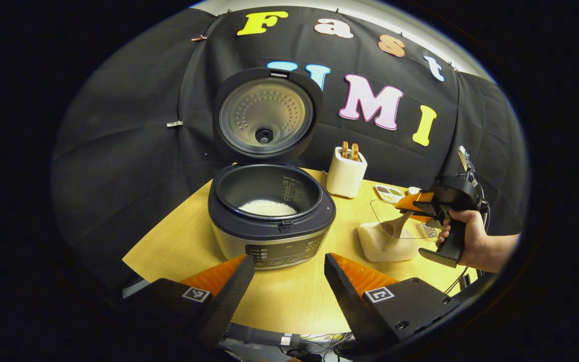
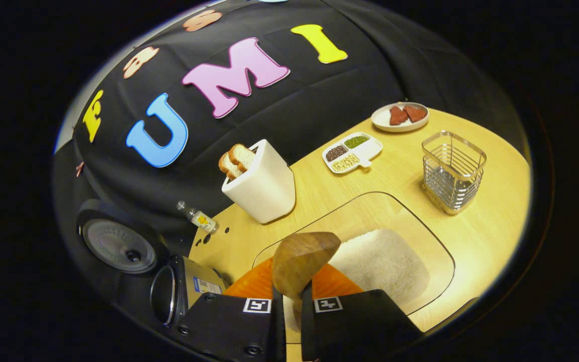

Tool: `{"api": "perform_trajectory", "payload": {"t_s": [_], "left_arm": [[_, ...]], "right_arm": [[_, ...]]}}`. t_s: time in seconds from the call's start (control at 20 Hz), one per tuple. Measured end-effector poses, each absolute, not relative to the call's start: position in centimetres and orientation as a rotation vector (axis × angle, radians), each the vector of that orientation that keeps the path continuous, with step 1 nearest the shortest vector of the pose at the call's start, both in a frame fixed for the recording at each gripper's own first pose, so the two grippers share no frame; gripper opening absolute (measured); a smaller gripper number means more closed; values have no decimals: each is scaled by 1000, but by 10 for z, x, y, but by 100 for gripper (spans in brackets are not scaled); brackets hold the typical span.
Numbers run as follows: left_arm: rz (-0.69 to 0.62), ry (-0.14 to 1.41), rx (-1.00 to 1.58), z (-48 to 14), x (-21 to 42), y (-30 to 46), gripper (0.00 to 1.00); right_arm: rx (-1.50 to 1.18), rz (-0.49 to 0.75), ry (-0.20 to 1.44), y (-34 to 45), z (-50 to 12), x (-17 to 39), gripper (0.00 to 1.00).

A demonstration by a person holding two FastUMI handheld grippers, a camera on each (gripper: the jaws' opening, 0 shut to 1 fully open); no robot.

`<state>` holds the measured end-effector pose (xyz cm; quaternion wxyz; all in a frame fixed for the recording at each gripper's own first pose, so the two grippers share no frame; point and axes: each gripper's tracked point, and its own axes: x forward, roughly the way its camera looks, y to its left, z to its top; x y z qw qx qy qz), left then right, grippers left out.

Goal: Close the left gripper, press the button to open the rice cooker; take a wooden spoon from the chopstick holder with the right hand, scoop a spoonful of rice and pour it into the rice cooker, then put the wooden spoon back into the chopstick holder.

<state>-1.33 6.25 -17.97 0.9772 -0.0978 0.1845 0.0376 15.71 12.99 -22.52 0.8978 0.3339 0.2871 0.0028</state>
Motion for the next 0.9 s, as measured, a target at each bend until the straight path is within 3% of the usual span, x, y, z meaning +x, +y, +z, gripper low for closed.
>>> {"api": "perform_trajectory", "payload": {"t_s": [0.3, 0.65, 0.85, 0.9], "left_arm": [[76, 356, -194, -172, -15, 63, 96], [78, 324, -186, -158, -13, 63, 96], [75, 313, -179, -153, -12, 60, 93], [76, 310, -176, -151, -12, 60, 96]], "right_arm": [[826, -11, 593, 109, -212, 152, 16], [1051, -154, 556, 49, -208, 147, 16], [1113, -178, 537, 29, -197, 147, 16], [1120, -177, 532, 27, -193, 146, 16]]}}
